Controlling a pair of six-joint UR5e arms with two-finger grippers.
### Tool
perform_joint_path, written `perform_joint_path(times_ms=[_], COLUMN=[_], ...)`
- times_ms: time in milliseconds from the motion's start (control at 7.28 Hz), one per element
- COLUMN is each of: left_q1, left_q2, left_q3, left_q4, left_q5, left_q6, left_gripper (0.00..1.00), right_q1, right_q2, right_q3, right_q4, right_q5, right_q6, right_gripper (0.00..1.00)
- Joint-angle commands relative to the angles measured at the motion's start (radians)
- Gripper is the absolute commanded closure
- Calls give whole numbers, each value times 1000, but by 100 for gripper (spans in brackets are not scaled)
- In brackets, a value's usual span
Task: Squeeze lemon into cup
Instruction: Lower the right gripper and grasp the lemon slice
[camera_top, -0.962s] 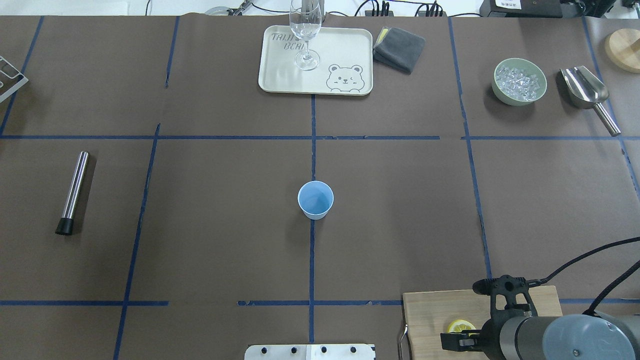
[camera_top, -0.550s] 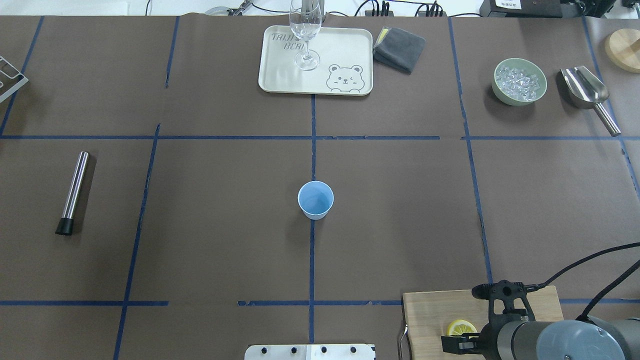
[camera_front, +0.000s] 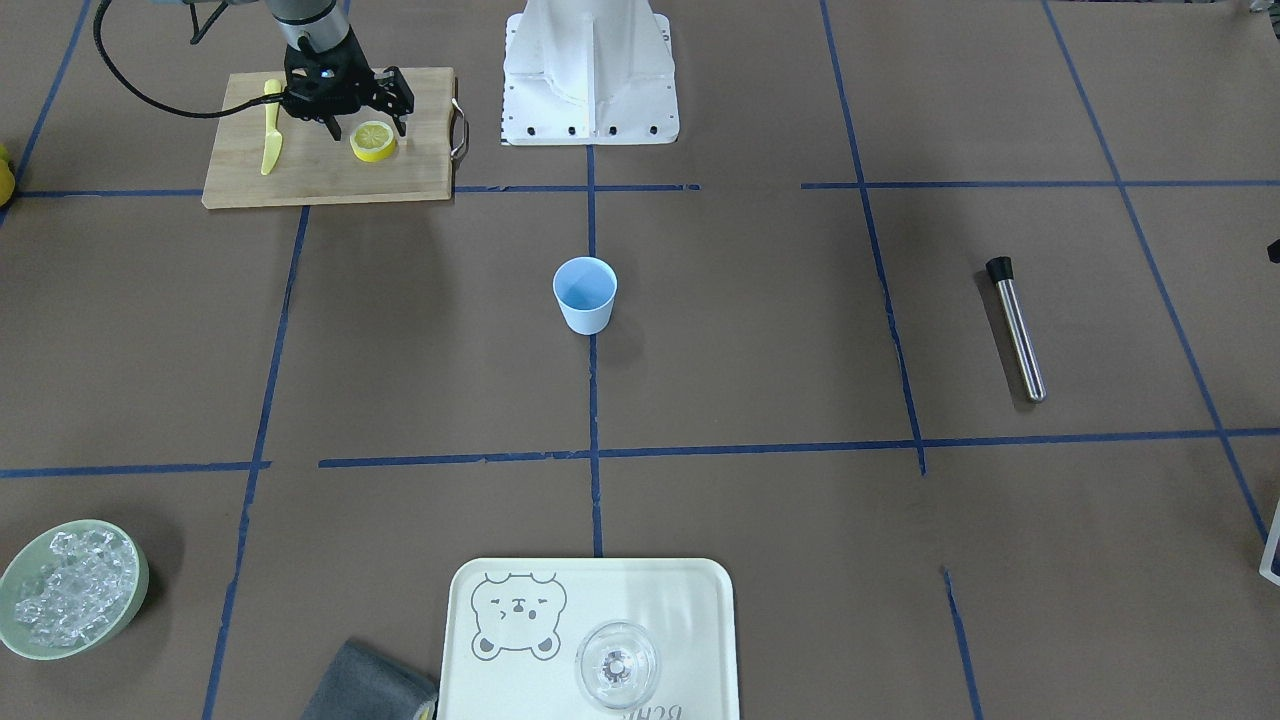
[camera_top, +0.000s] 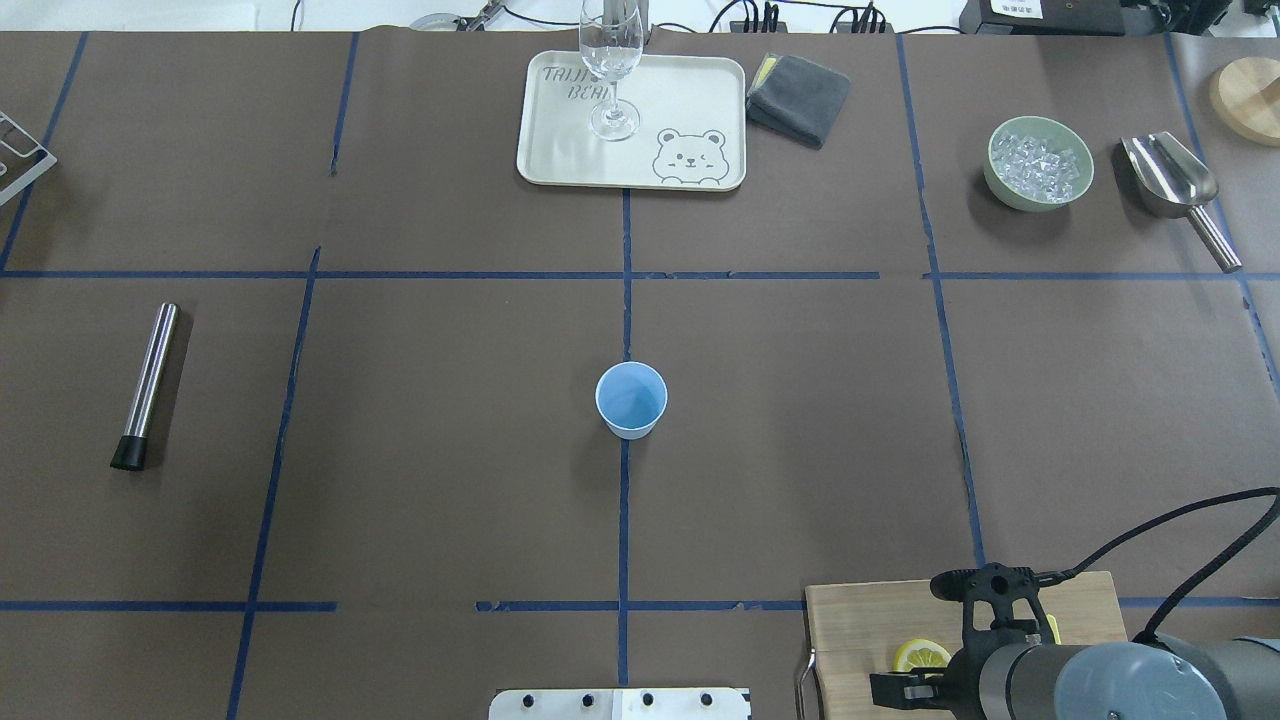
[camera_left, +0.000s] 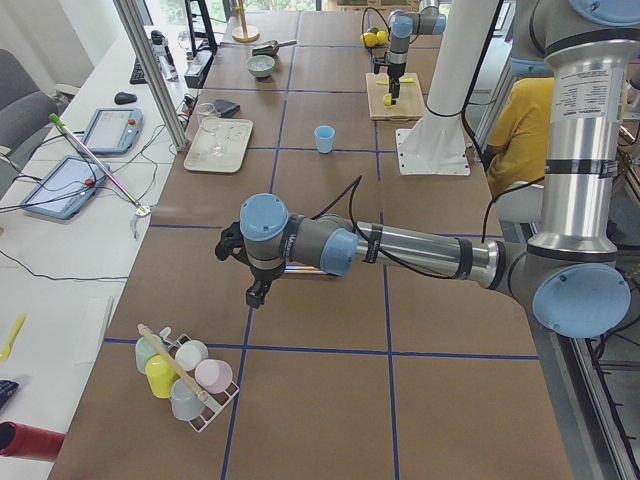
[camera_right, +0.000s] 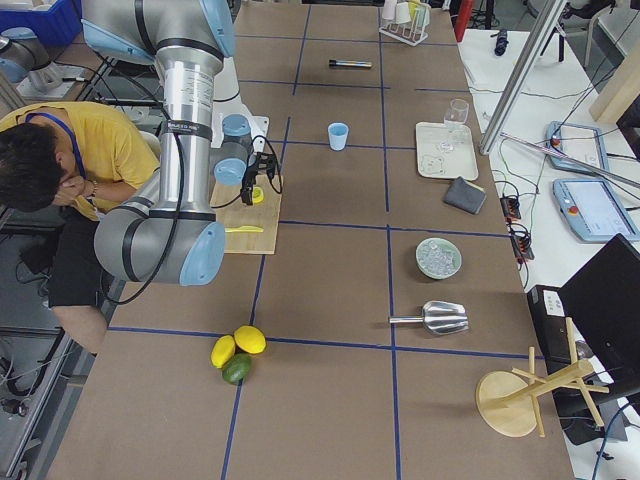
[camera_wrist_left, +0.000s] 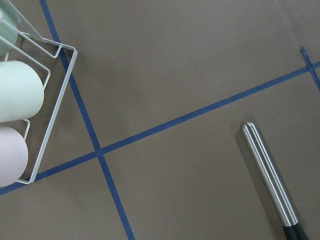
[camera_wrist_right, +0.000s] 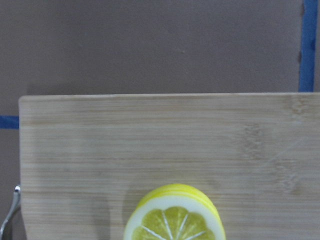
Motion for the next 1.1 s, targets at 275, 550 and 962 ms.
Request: perform_joint_path(times_ms=[275,550,962], left_q1=[0,0,0], left_q2=[1,1,2], left_q3=[-16,-16,-17], left_q4=[1,1,1], left_q5=[0,0,0], left_q6=[-1,-1,-1], left_gripper=[0,0,0], right_q1=[9,20,47], right_q2=[12,11,8], right_q3=[-11,-7,-5], right_q4=[0,0,0], right_q5=[-2,-2,0], right_q6=[14,15,14], right_gripper=[23,32,36])
